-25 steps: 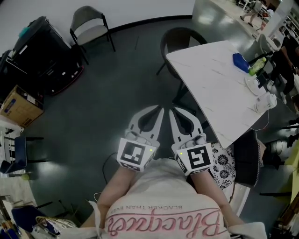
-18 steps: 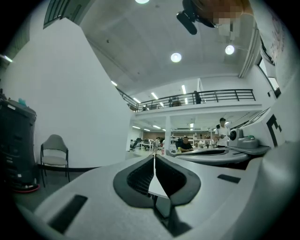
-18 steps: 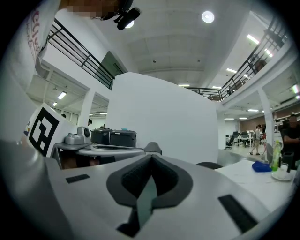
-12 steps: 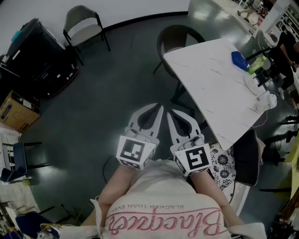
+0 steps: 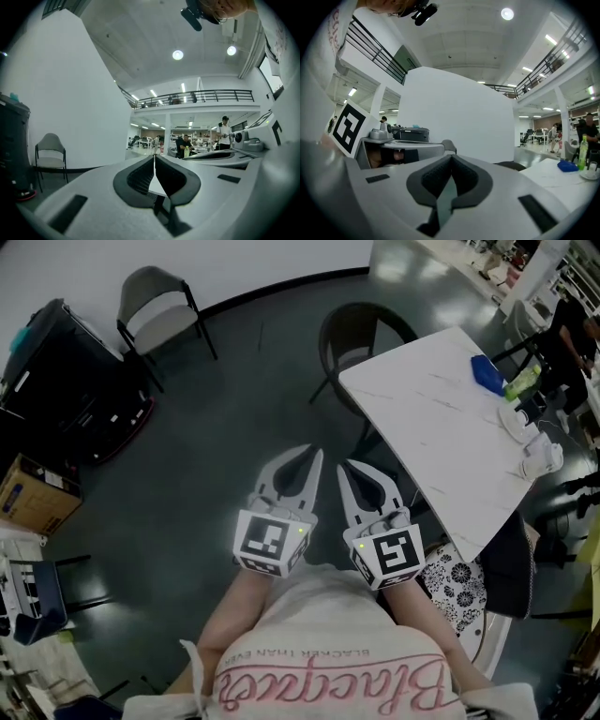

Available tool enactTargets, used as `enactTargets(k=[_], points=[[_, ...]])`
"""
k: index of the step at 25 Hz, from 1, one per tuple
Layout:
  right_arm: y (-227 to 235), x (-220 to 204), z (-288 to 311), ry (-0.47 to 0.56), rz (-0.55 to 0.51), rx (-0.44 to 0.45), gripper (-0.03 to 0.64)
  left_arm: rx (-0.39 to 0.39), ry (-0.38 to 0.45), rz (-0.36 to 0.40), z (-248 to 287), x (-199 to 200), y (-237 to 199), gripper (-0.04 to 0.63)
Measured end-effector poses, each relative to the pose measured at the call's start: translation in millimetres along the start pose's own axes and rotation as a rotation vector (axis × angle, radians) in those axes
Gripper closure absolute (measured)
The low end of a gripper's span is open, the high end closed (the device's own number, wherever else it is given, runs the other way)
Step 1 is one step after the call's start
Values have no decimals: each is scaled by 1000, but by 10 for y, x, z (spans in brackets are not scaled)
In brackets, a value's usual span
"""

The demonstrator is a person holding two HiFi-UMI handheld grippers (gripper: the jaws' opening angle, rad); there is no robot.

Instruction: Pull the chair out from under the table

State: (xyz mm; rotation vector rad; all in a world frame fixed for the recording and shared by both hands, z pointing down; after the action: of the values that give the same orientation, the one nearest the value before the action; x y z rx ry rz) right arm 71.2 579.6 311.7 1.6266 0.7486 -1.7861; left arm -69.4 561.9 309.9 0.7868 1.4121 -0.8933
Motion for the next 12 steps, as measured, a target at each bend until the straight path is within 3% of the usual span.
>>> enactTargets(k=[12], points=[[22, 56, 1137, -18, 53, -100, 614, -97, -32, 4, 533, 94, -1128, 584]])
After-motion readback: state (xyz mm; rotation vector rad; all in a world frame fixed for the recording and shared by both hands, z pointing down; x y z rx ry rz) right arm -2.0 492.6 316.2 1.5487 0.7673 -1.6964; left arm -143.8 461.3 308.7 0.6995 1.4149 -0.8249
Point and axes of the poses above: the fingertips, and each gripper's own axes: z forward along the fingers, y to its right, x out of its top, the point moved 9 cm from there along -z, backward along the fingers, and after that the axes turned 6 degrees about x, right-handed, at the moved point
